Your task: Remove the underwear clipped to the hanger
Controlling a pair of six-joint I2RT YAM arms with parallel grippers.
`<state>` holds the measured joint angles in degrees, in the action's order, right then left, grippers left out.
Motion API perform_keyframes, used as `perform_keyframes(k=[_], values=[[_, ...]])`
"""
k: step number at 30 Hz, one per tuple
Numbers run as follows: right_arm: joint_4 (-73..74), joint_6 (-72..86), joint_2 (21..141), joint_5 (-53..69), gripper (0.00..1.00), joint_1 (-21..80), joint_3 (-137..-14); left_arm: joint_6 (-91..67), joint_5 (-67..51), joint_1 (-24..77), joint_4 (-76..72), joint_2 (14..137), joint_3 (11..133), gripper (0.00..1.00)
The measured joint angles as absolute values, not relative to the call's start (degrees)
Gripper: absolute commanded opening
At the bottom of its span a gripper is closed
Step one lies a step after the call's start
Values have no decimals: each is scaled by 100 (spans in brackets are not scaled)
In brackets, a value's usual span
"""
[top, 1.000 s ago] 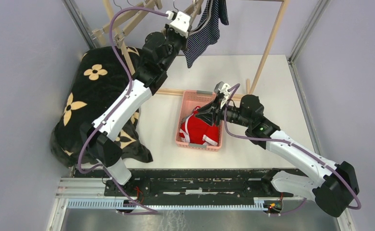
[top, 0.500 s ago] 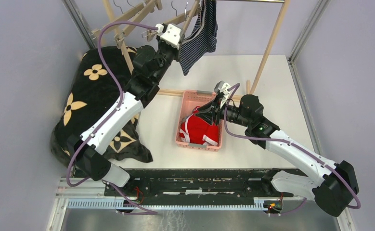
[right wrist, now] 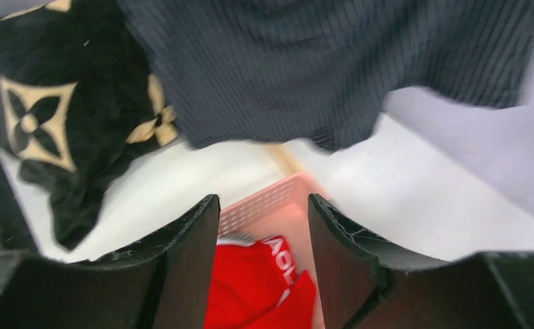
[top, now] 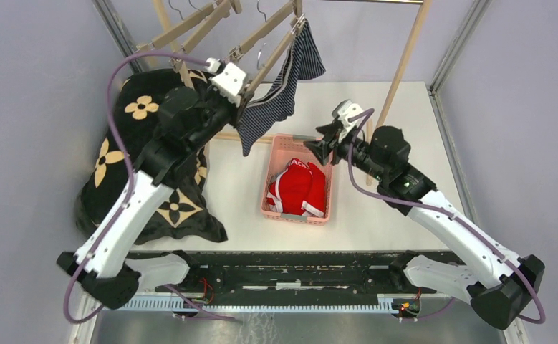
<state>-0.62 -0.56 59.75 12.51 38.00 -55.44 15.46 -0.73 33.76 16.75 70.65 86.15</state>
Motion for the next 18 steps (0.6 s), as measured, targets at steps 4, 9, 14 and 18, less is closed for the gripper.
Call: perform_keyframes(k=[4, 9, 14, 18], values=[[104, -268, 6086, 1160, 64, 3400, -6171, 1463, -242, 3376, 2093, 6119, 8197, 3], [198, -156, 6536, 1706, 69, 2508, -6713, 1328, -794, 3378, 2443, 5524, 7843, 3], [705, -211, 6980, 2582, 74, 2018, -7450, 1197, -1409, 3382, 2526, 5516, 7413, 3], [1087, -416, 7032, 3140, 78, 1970, -8064, 1160, -1568, 3382, 2582, 5850, 7133, 3]])
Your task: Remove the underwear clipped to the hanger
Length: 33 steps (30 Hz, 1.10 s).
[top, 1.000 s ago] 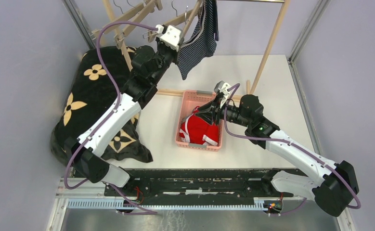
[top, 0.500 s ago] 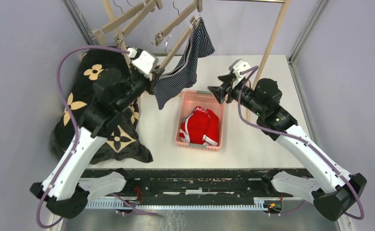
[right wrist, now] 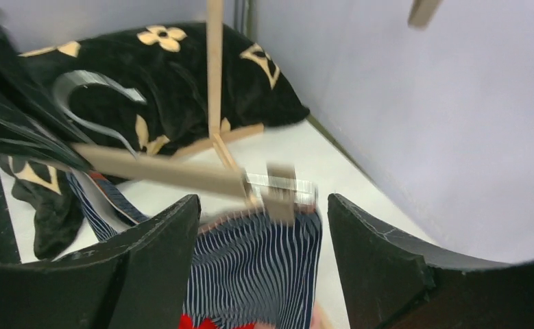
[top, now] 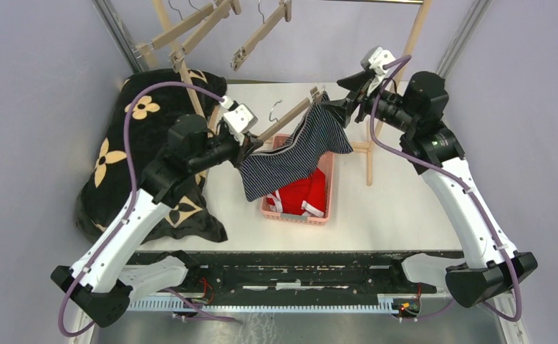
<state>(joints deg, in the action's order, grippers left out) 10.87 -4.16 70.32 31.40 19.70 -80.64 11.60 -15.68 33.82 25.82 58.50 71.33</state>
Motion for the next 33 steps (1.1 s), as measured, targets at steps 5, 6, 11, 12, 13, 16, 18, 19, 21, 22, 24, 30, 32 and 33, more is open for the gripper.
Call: perform_keyframes(k=[5, 6, 11, 12, 13, 16, 18, 19, 21, 22, 24, 30, 32, 33], values=[[1291, -552, 7035, 3935, 80, 1712, -8742, 1160, -1890, 3382, 2591, 6084, 6884, 3], [1299, -550, 7037, 4147, 80, 1623, -8814, 1160, -1992, 3382, 2565, 6086, 6847, 3], [1278, -456, 7170, 4936, 80, 1291, -8851, 1160, -2364, 3382, 2300, 6069, 6812, 3], [1227, -377, 7242, 5183, 80, 1212, -8849, 1162, -2453, 3382, 2224, 6047, 6794, 3], [1173, -303, 7308, 5339, 79, 1153, -8847, 1162, -2536, 3380, 2154, 6014, 6761, 3], [851, 36, 7537, 5889, 79, 954, -8816, 1162, -2773, 3382, 1970, 5883, 6635, 3], [604, 279, 7647, 6206, 79, 856, -8764, 1162, -2919, 3380, 1911, 5830, 6593, 3], [508, 373, 7675, 6329, 79, 823, -8744, 1164, -2987, 3380, 1890, 5824, 6591, 3], [351, 528, 7701, 6541, 79, 770, -8709, 1162, -3096, 3376, 1820, 5824, 6584, 3], [305, 582, 7699, 6617, 79, 757, -8698, 1162, -3155, 3374, 1765, 5824, 6569, 3], [167, 646, 7682, 6777, 79, 744, -8674, 1162, -3216, 3371, 1673, 5822, 6534, 3], [-47, 746, 7609, 7078, 79, 744, -8460, 1153, -3208, 3343, 1479, 5824, 6501, 3], [-75, 757, 7590, 7146, 79, 738, -8379, 1131, -3212, 3332, 1400, 5824, 6495, 3], [-89, 766, 7581, 7175, 79, 738, -8342, 1111, -3214, 3332, 1345, 5824, 6488, 3]])
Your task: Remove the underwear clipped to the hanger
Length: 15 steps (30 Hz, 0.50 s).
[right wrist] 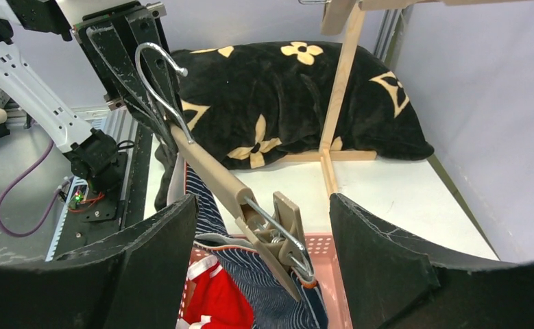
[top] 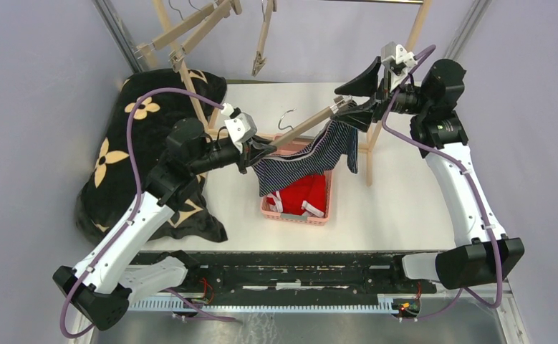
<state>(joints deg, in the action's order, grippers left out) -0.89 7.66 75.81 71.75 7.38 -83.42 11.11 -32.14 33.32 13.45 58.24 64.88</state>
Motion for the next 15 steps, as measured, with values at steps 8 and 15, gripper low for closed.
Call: perform_keyframes(k=[8, 15], values=[[-207, 781, 7564, 7258, 69, 738, -8256, 976, -3343, 3317, 1135, 5854, 6469, 3], [-279, 803, 7550, 7358, 30, 738, -8256, 961, -3354, 3317, 1096, 5894, 6436, 3]])
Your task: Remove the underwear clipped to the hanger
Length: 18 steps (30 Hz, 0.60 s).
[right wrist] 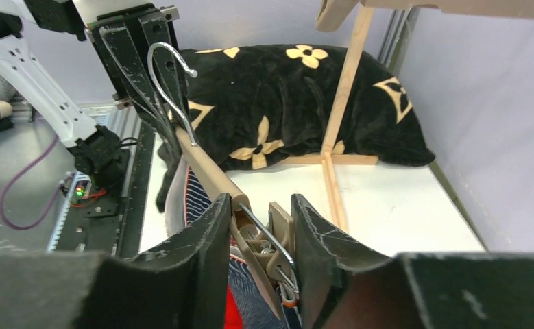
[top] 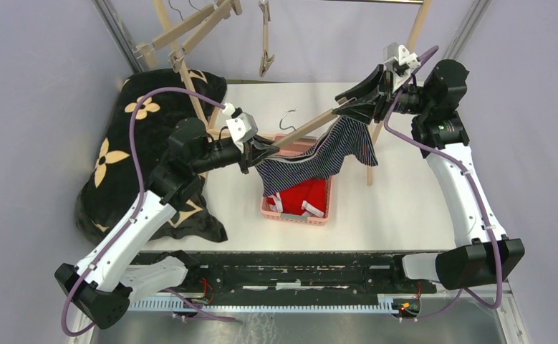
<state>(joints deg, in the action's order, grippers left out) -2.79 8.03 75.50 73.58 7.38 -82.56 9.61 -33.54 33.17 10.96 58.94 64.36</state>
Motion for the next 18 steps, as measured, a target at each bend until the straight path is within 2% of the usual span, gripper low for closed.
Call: perform_keyframes(k=[4, 9, 10, 13, 14, 18], values=[[-279, 773, 7546, 7487, 3, 683, -8256, 904, -3374, 3317, 978, 5894, 6344, 3], [-237, 744, 7544, 7575, 2, 648, -8256, 840, -3356, 3319, 878, 5885, 6230, 3], [-233, 740, 7544, 7585, 21, 648, -8256, 838, -3352, 3319, 851, 5885, 6213, 3], [-215, 722, 7542, 7522, 52, 650, -8254, 797, -3310, 3319, 703, 5885, 6130, 3], [-211, 701, 7535, 7456, 56, 657, -8241, 757, -3280, 3321, 635, 5885, 6108, 3], [-298, 725, 7472, 7061, 59, 694, -8121, 642, -3024, 3345, 401, 5887, 6040, 3]])
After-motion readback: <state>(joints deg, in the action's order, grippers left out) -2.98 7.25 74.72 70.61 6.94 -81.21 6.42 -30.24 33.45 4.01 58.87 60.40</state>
